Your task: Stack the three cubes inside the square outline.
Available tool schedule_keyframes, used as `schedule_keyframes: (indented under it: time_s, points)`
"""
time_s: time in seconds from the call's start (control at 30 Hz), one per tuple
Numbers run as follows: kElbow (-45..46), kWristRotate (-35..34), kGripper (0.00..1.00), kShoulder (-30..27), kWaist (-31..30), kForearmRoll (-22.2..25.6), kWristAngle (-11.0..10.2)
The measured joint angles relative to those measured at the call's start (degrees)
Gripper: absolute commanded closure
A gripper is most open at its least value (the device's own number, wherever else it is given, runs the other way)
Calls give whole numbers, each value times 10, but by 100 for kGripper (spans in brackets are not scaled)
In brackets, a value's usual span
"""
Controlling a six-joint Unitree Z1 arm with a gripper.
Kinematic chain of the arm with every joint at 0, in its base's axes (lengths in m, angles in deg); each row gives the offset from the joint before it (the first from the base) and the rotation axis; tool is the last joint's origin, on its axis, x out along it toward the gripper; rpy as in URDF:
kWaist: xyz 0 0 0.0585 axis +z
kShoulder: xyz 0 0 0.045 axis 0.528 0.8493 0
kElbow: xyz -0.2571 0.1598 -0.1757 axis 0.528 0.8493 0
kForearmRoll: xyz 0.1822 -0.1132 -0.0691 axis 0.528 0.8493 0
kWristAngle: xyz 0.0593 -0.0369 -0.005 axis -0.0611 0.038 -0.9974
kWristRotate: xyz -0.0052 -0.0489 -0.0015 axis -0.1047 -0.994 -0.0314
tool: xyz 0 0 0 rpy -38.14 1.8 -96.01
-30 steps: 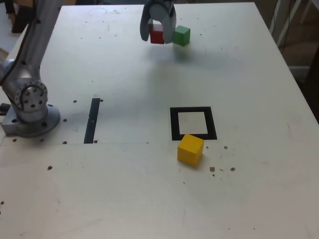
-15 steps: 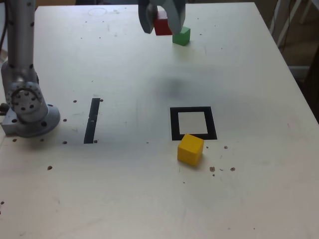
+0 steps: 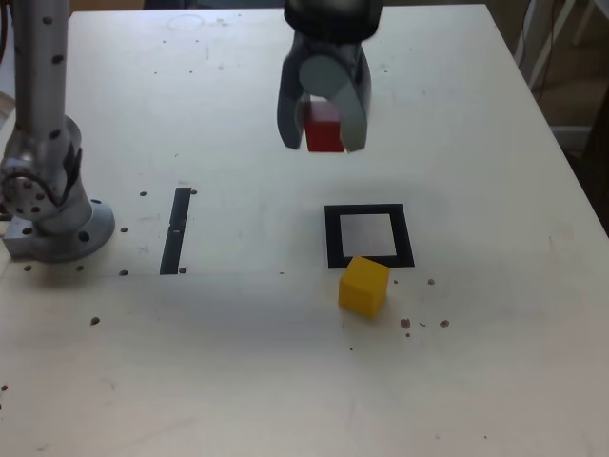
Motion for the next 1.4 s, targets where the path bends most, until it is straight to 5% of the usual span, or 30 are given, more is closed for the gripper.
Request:
schedule_keyframes:
  time_s: [0.47,1.4]
  points:
    - [-1,-53,69,68,-68,-68,31]
    - [19,-82,65,131,-64,-114,6]
